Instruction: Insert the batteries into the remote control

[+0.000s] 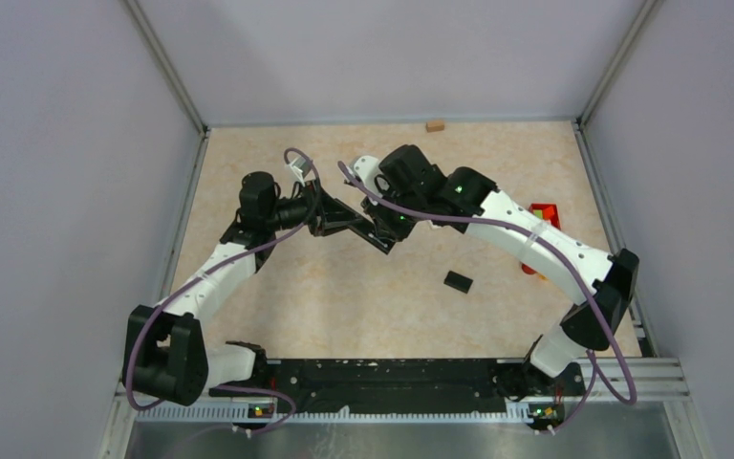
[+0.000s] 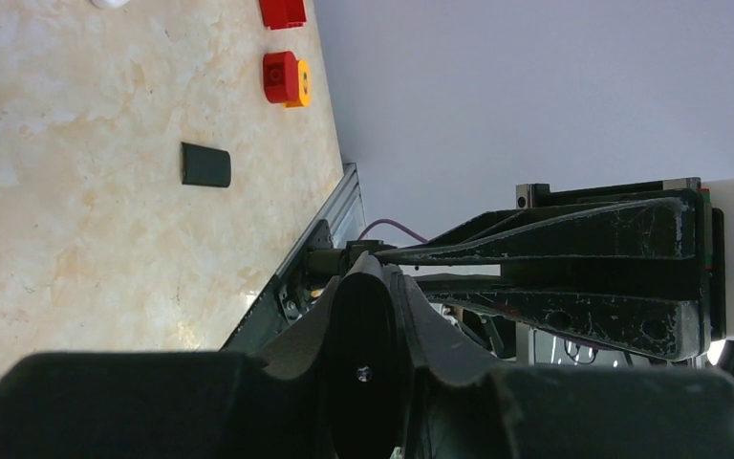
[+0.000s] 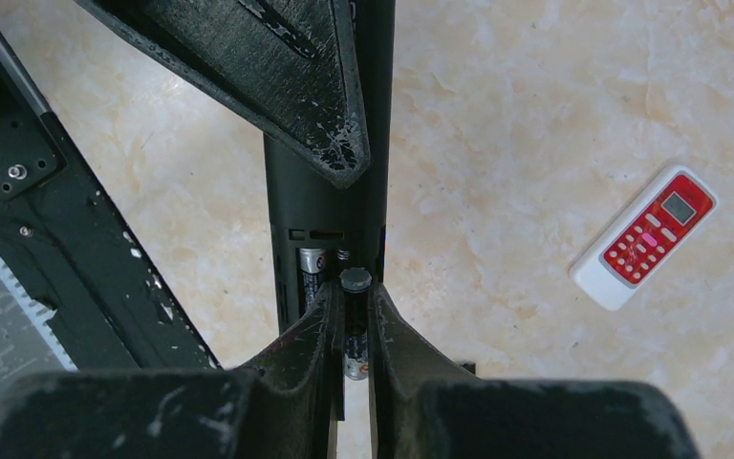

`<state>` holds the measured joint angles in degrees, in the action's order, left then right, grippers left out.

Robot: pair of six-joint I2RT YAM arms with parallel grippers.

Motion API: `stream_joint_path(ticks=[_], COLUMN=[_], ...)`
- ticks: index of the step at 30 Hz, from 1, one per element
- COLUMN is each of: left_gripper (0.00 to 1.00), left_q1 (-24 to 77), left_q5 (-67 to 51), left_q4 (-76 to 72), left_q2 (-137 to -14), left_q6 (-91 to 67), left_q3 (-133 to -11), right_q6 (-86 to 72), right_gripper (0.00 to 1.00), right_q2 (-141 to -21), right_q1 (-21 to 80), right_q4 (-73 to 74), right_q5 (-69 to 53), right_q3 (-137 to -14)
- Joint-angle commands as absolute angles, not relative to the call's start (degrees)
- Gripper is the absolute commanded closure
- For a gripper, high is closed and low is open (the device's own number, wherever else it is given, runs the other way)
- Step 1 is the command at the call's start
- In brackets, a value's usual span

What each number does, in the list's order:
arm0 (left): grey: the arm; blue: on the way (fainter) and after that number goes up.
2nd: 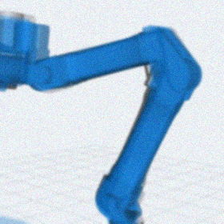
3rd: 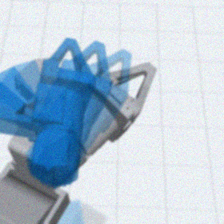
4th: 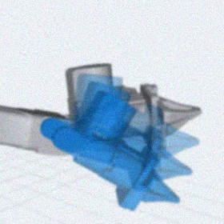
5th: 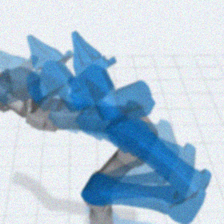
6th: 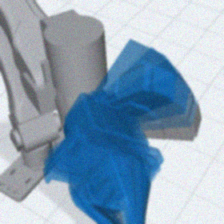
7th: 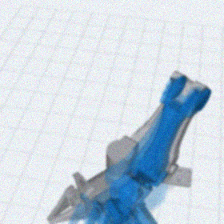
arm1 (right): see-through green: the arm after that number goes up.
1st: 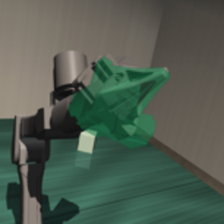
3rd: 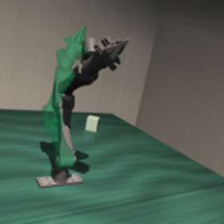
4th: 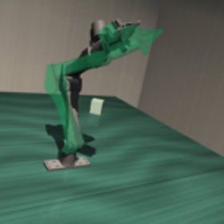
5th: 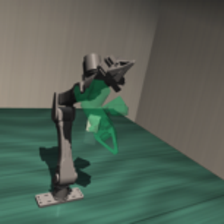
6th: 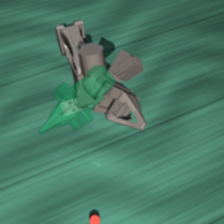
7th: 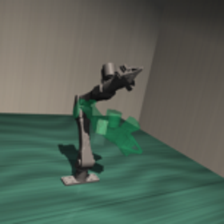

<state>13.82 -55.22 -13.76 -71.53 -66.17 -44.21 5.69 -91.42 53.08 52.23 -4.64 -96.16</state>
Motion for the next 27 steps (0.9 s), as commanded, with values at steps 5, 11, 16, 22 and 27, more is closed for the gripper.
stream_joint_path(ticks=[5, 11, 16, 22, 27], left_gripper=[1.0, 1.0, 1.0, 1.0, 1.0], left_q1=[13.3, 13.2, 13.2, 13.2, 13.2], left_q5=[-54.9, -55.0, -54.9, -55.2, -55.8], left_q4=[-18.6, -18.4, -18.4, -18.4, -18.7], left_q2=[-71.1, -70.9, -70.8, -70.4, -70.0], left_q6=[-64.9, -64.4, -64.5, -64.9, -65.4], left_q3=[-44.5, -44.4, -44.5, -44.6, -44.6], right_q6=[1.8, 0.8, 1.4, 1.9, 2.6], right_gripper=[0.92, 0.92, 0.9, 0.87, 0.85], right_q2=[-87.6, -86.0, -85.6, -86.9, -87.6], right_q1=[53.3, 52.7, 52.5, 52.5, 52.5], right_q4=[52.1, 50.6, 50.0, 50.1, 49.1], right_q5=[-5.8, -4.5, -6.8, -6.9, -5.4], right_q3=[-99.0, -98.2, -97.1, -96.4, -96.2])
